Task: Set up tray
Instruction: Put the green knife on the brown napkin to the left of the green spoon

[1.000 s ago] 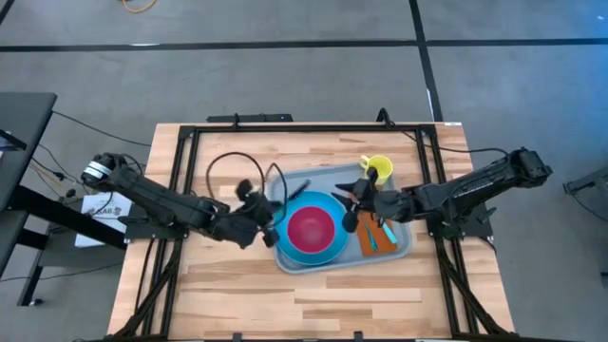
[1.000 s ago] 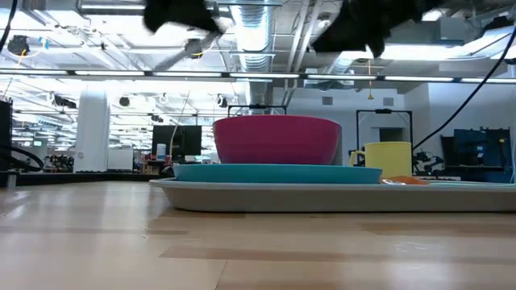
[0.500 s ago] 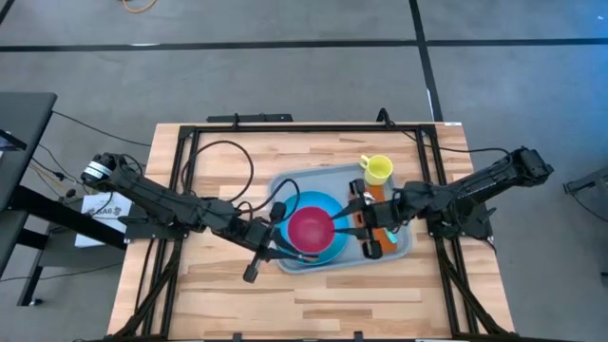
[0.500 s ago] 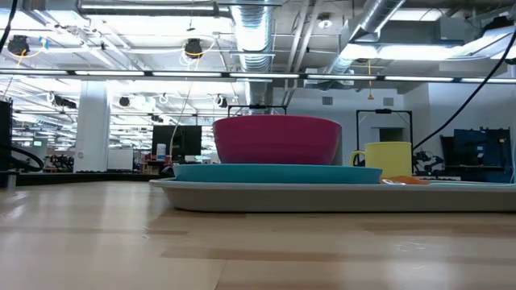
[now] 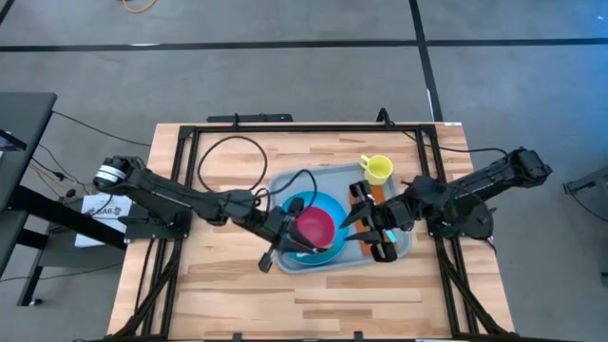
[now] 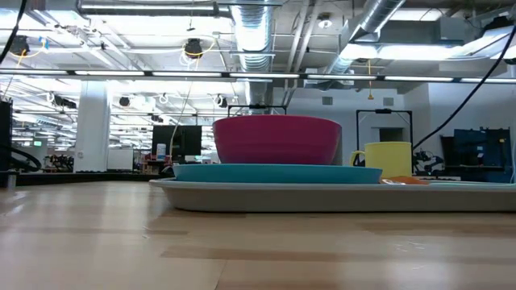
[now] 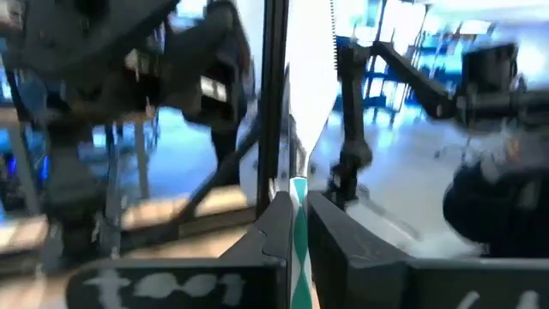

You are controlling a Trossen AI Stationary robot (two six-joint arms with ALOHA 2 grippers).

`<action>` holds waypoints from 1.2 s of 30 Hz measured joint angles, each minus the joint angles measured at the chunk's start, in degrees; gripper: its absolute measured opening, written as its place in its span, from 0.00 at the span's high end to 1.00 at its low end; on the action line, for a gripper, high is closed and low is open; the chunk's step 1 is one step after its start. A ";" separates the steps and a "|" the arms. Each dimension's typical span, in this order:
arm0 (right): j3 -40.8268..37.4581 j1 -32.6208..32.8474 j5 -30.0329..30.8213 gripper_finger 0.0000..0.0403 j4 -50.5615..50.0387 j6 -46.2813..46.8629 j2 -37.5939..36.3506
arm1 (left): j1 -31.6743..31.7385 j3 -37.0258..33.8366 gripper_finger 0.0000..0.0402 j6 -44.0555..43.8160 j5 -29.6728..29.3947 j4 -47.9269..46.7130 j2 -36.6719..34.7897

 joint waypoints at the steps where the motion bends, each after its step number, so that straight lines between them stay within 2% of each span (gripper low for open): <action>1: 0.42 -0.36 0.03 0.72 0.19 0.33 0.55 | 0.56 0.11 0.99 -0.25 0.59 1.69 0.76; 4: 1.97 -1.40 -0.44 0.72 -0.49 1.10 2.64 | 2.08 0.20 0.99 -1.19 3.51 4.80 2.89; 11: 6.33 -2.26 -5.98 0.72 -0.88 4.46 7.88 | 4.77 1.28 0.99 -5.22 9.15 7.20 6.90; 18: 6.97 -2.15 -10.35 0.72 -7.69 5.71 7.08 | 3.65 1.30 0.99 -5.67 13.25 9.57 6.98; 22: 6.99 -1.89 -15.64 0.72 -7.04 5.80 5.64 | 2.97 1.30 0.99 -5.05 13.40 9.41 6.98; 28: 6.99 -2.07 -19.53 0.72 -5.29 5.79 5.11 | 2.25 1.30 0.99 -2.87 13.28 10.37 6.98; 36: 6.99 -1.80 -17.65 0.72 -3.84 5.65 5.23 | 2.62 1.30 0.99 -1.15 12.27 10.39 6.98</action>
